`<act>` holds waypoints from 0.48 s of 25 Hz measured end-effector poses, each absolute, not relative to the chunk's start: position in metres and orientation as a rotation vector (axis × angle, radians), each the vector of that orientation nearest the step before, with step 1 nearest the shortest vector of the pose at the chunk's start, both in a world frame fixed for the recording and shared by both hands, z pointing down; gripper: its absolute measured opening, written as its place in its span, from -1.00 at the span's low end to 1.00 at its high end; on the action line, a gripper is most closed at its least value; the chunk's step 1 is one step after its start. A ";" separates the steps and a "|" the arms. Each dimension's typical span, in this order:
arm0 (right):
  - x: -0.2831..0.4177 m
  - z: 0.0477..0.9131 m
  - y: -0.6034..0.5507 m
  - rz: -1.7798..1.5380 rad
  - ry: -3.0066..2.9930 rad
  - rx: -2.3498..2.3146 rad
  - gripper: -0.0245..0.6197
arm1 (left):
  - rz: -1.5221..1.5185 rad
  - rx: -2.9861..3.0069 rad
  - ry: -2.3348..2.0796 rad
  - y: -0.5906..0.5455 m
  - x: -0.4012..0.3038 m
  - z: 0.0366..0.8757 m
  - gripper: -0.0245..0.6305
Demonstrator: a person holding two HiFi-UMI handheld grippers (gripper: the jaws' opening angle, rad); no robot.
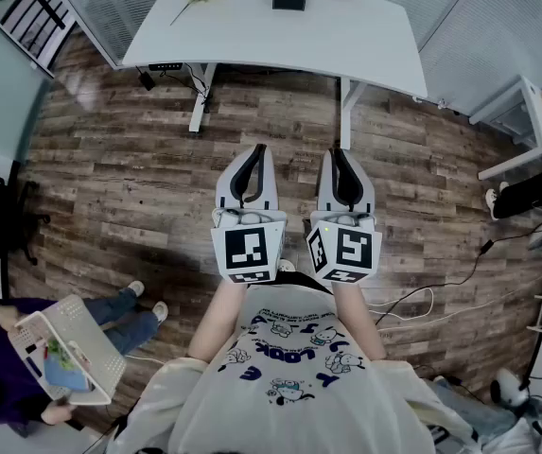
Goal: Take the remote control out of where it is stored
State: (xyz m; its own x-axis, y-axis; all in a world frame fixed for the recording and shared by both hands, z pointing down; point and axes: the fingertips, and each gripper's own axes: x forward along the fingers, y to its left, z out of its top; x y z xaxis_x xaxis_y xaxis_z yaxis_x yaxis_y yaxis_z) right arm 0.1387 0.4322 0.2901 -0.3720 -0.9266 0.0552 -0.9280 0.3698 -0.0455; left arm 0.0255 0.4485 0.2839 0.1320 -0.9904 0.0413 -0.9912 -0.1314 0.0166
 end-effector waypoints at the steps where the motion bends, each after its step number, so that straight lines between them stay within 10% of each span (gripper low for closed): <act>1: 0.138 0.290 0.431 0.108 -2.581 1.748 -0.75 | 0.031 2.334 -2.041 0.447 0.025 0.284 -0.86; 12: 0.132 0.293 0.424 0.110 -2.582 1.749 -0.75 | 0.028 2.338 -2.032 0.440 0.020 0.287 -0.86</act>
State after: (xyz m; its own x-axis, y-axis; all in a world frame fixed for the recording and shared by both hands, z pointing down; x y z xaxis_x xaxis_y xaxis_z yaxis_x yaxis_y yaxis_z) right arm 0.1319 0.4241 0.2934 -0.3716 -0.9267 0.0564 -0.9281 0.3693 -0.0465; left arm 0.0202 0.4399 0.2867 0.1399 -0.9892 0.0425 -0.9900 -0.1391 0.0210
